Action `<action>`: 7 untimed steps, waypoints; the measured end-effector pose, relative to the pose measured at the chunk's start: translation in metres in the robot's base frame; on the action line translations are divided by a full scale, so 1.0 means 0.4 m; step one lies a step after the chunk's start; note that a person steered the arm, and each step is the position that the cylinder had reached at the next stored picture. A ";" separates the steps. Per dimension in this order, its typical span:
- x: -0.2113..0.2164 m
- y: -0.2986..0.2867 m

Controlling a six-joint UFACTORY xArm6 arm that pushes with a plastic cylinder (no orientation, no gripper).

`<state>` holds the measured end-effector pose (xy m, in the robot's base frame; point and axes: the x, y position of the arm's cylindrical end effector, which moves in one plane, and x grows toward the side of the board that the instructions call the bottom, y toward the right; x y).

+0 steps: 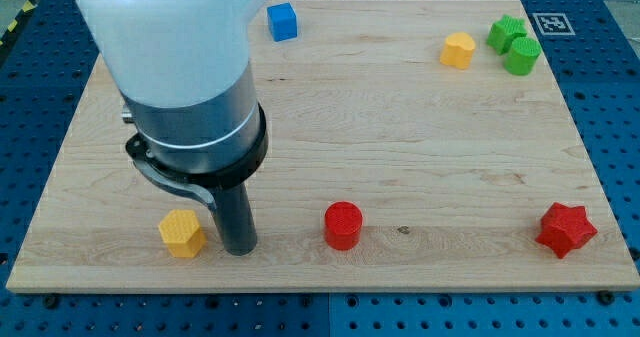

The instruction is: Move the hexagon to the bottom left

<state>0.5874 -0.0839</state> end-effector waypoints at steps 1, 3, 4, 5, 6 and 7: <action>-0.007 0.000; -0.008 -0.069; -0.009 -0.118; -0.010 -0.164; -0.019 -0.205; -0.020 -0.225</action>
<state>0.5794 -0.1740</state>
